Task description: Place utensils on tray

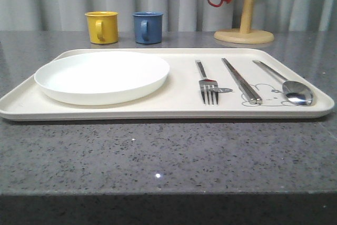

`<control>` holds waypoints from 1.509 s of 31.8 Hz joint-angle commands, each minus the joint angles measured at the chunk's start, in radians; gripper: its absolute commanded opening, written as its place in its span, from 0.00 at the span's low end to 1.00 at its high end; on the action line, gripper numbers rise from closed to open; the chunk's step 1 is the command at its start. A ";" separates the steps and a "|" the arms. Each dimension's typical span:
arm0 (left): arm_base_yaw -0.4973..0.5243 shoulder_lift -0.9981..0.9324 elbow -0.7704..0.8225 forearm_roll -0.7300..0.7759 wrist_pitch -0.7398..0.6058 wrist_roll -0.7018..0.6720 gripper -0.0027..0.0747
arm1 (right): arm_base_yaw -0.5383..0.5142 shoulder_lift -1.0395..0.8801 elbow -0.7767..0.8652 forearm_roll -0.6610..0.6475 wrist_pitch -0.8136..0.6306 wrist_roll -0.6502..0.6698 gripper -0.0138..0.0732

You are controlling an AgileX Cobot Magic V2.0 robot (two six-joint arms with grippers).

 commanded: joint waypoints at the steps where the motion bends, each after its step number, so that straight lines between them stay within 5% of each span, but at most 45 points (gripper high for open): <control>1: 0.003 -0.024 0.000 -0.002 -0.089 -0.008 0.01 | -0.047 -0.026 0.041 -0.023 -0.149 -0.009 0.07; 12: 0.003 -0.024 0.000 -0.002 -0.089 -0.008 0.01 | -0.242 -0.161 0.256 0.039 -0.244 -0.009 0.07; 22: 0.003 -0.024 0.000 -0.002 -0.089 -0.008 0.01 | -0.254 -0.216 0.285 0.039 -0.143 -0.009 0.07; 48: 0.003 -0.024 0.000 -0.002 -0.089 -0.008 0.01 | -0.254 -0.216 0.285 0.039 -0.141 -0.009 0.07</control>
